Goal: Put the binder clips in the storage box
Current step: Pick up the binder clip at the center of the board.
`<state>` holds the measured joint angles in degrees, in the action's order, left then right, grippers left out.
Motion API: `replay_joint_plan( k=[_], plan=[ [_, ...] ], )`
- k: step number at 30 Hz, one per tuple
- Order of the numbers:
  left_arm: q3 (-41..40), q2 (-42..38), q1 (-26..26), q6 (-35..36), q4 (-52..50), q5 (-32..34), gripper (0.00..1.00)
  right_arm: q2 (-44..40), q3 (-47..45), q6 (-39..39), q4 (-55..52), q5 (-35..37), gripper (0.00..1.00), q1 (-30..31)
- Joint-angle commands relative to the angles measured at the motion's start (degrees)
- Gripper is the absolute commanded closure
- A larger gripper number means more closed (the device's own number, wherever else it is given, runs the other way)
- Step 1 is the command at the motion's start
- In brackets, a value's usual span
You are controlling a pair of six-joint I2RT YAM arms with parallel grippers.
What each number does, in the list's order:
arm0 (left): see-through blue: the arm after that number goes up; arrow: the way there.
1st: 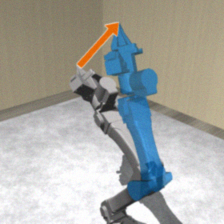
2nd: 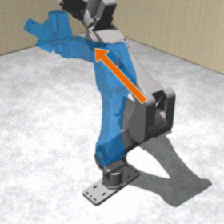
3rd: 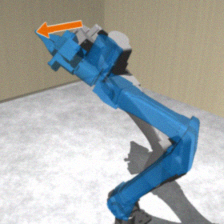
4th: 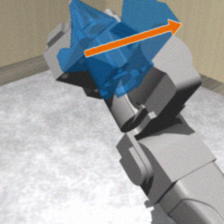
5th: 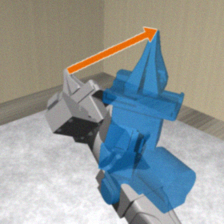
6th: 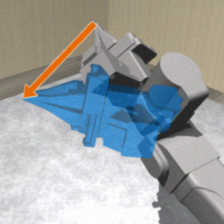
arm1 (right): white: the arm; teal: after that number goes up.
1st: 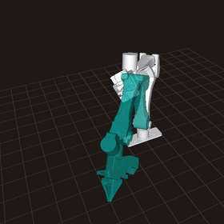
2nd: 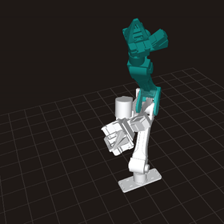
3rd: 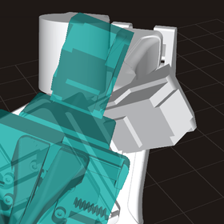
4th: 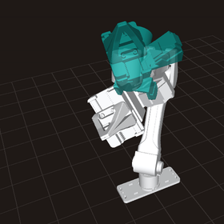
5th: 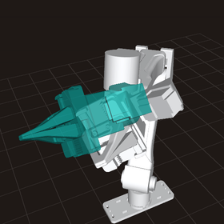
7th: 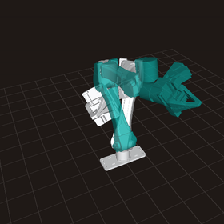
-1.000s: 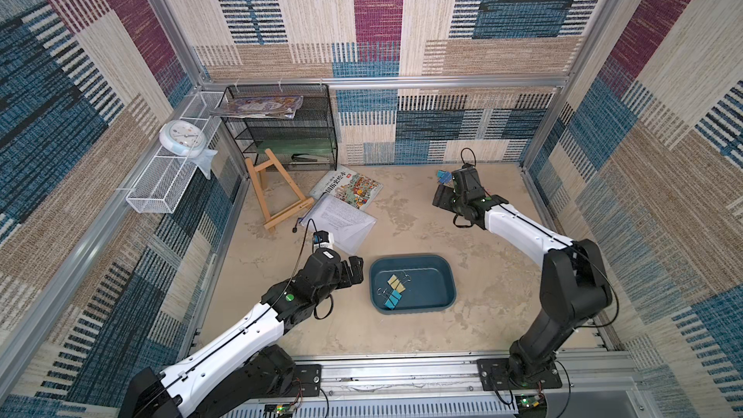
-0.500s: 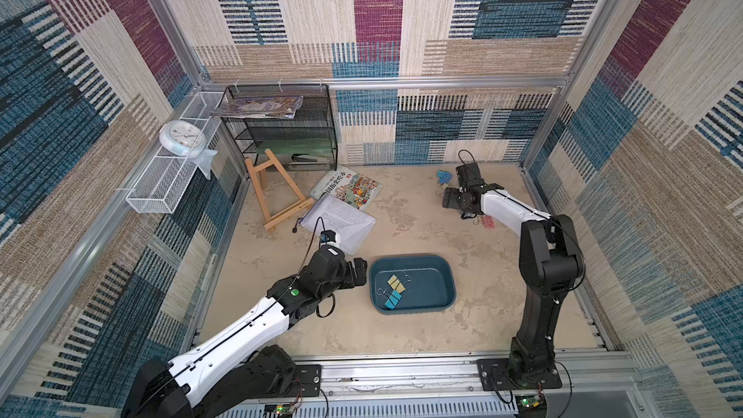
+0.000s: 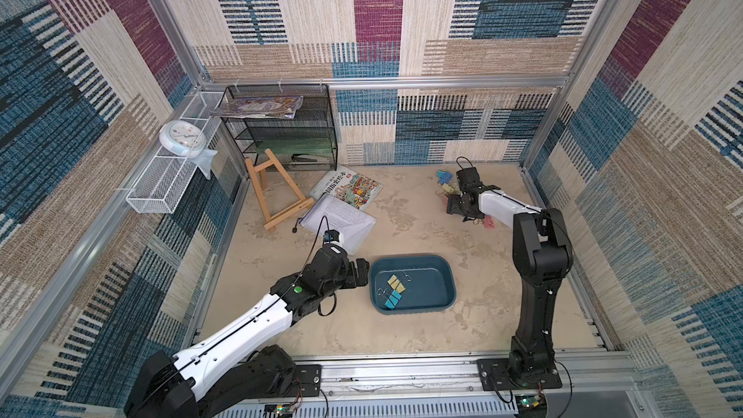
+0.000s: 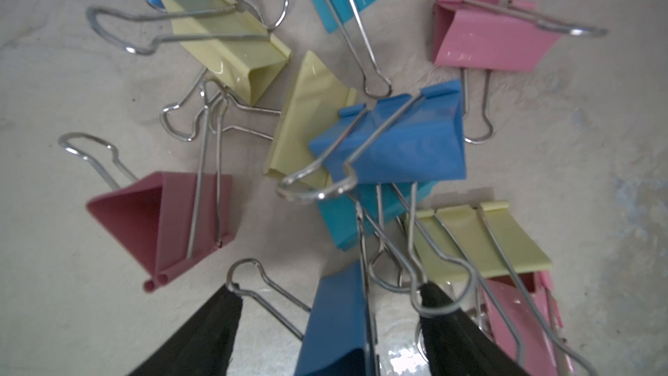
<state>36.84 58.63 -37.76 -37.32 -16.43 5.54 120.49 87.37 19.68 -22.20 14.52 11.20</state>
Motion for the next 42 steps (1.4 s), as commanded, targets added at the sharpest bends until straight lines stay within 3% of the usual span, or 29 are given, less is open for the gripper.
replay_joint_plan(
  k=[1,12,25,38,42],
  plan=[
    [0.1,0.2,0.0,0.0,0.3,-0.3,0.01,0.4,0.3,-1.5,-0.7,0.5,0.24,0.0],
    [-1.1,-0.7,0.0,-1.3,1.4,0.1,0.01,1.3,2.0,-2.8,-2.6,-2.6,0.50,-0.1],
    [-0.5,-1.0,0.0,-1.0,0.5,0.1,0.01,-3.4,-3.7,-1.9,0.5,-6.4,0.79,-0.1],
    [-0.6,-2.2,0.0,-1.3,0.2,0.2,0.01,-8.5,-7.7,-0.8,2.2,-8.0,0.97,-0.1],
    [-0.8,-2.5,0.0,-1.3,0.2,0.4,0.01,-12.1,-10.0,0.5,2.9,-9.3,0.99,0.0]
  ],
)
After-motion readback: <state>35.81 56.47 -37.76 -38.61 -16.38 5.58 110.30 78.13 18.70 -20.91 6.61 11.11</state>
